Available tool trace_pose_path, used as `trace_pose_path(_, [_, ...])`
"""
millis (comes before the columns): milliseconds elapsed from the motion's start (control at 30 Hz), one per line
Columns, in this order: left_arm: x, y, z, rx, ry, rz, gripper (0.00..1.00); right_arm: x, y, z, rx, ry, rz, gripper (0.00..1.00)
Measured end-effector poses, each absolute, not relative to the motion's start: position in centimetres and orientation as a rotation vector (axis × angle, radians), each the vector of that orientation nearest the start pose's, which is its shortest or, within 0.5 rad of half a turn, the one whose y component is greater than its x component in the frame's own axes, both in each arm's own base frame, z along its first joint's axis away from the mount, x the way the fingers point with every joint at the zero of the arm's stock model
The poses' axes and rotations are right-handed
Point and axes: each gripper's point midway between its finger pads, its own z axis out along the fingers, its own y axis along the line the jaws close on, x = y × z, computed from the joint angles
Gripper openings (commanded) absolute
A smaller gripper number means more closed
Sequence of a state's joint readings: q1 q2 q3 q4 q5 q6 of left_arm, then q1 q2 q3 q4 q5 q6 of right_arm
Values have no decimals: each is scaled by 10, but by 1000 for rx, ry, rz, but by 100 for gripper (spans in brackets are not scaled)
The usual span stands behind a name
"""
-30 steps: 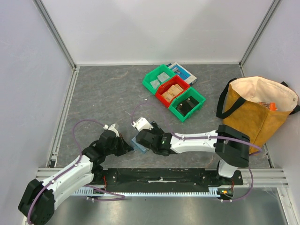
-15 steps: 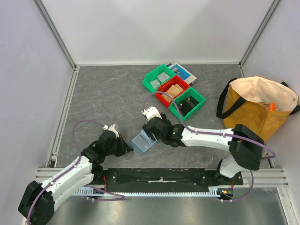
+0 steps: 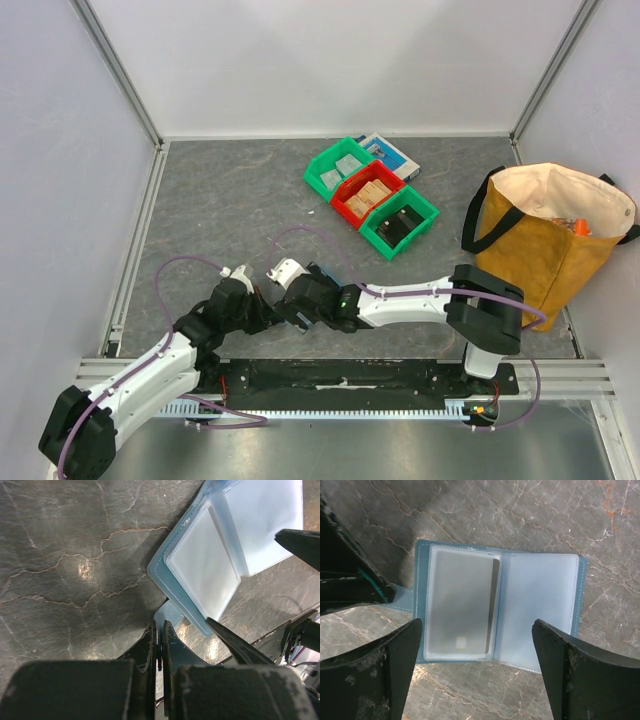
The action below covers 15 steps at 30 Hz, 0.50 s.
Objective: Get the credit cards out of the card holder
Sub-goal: Remove the credit card from the card holder.
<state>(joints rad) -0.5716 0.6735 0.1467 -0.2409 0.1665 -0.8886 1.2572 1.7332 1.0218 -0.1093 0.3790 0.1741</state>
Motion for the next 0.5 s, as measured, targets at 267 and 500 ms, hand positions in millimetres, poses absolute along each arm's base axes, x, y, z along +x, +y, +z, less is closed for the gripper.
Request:
trace_pose_path(267, [144,-165,20,-309,2498,-866,2,188,378,37,-1076,2100,196,97])
trace_pose_path(500, [144,-165,21,-307,2492,-869,2,196,371,40,-1050,2086,138,89])
